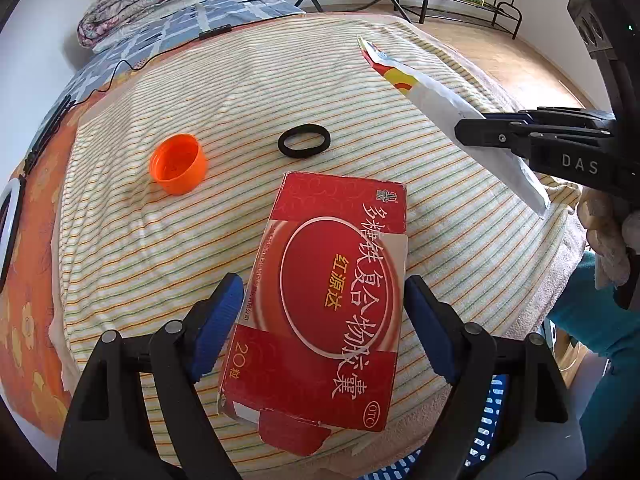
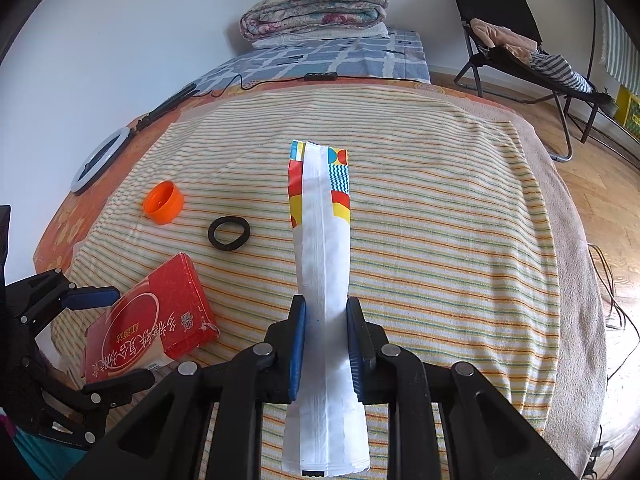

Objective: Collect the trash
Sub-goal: 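Carry red box and paper bag to the blue basket and release both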

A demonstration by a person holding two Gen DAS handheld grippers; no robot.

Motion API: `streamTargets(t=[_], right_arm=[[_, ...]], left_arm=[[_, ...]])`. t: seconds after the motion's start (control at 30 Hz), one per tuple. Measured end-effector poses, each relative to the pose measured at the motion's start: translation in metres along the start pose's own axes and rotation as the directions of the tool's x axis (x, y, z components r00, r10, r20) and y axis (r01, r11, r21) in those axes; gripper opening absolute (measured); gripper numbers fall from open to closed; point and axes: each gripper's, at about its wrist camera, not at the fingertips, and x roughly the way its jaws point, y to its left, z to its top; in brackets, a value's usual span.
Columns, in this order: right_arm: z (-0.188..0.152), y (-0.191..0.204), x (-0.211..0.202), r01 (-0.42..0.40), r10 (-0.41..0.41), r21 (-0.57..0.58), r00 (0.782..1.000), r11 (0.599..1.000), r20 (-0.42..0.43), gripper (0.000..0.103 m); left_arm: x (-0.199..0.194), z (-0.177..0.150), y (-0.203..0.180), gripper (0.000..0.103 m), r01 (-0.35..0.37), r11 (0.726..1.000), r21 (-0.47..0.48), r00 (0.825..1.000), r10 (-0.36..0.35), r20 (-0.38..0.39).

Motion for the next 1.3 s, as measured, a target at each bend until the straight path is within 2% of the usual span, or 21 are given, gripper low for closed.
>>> streamTargets(t=[0.1, 0.23, 0.33, 0.6, 0.9, 1.03, 1.3], right_arm=[[-0.005, 0.003, -0.014, -0.012, 0.012, -0.001, 1.0, 1.0, 0.009, 0.018], [-0.013, 0.01, -0.03, -0.017, 0.018, -0.015, 1.0, 1.0, 0.025, 0.018], [-0.019, 0.013, -0.038, -0.022, 0.023, -0.016, 0.999, 1.0, 0.033, 0.018], [-0.026, 0.014, -0.042, -0.044, 0.044, -0.004, 0.999, 0.999, 0.028, 0.018], [-0.043, 0.022, -0.058, -0.056, 0.056, -0.011, 0.998, 0.998, 0.021, 0.018], [-0.059, 0.035, -0.073, -0.069, 0.07, -0.032, 0.997, 0.997, 0.019, 0.018], [-0.1, 0.056, -0.104, -0.104, 0.104, -0.052, 0.995, 0.993, 0.004, 0.018]], left_arm=[[-0.004, -0.003, -0.002, 0.084, -0.005, 1.0, 0.011, 1.0, 0.005, 0.007], [0.008, -0.008, -0.006, 0.085, -0.005, 0.999, 0.054, 0.999, 0.007, -0.037], [0.016, -0.007, -0.005, 0.089, -0.023, 0.997, 0.078, 0.999, 0.027, -0.047], [0.017, -0.003, 0.002, 0.088, -0.027, 0.999, 0.039, 0.999, 0.028, -0.045], [-0.028, -0.019, -0.005, 0.088, -0.027, 0.999, 0.031, 1.0, 0.027, 0.015], [-0.053, -0.035, -0.012, 0.088, -0.025, 0.999, 0.036, 0.998, 0.023, 0.05], [-0.089, -0.074, -0.02, 0.088, -0.013, 1.0, 0.017, 0.997, 0.012, 0.072]])
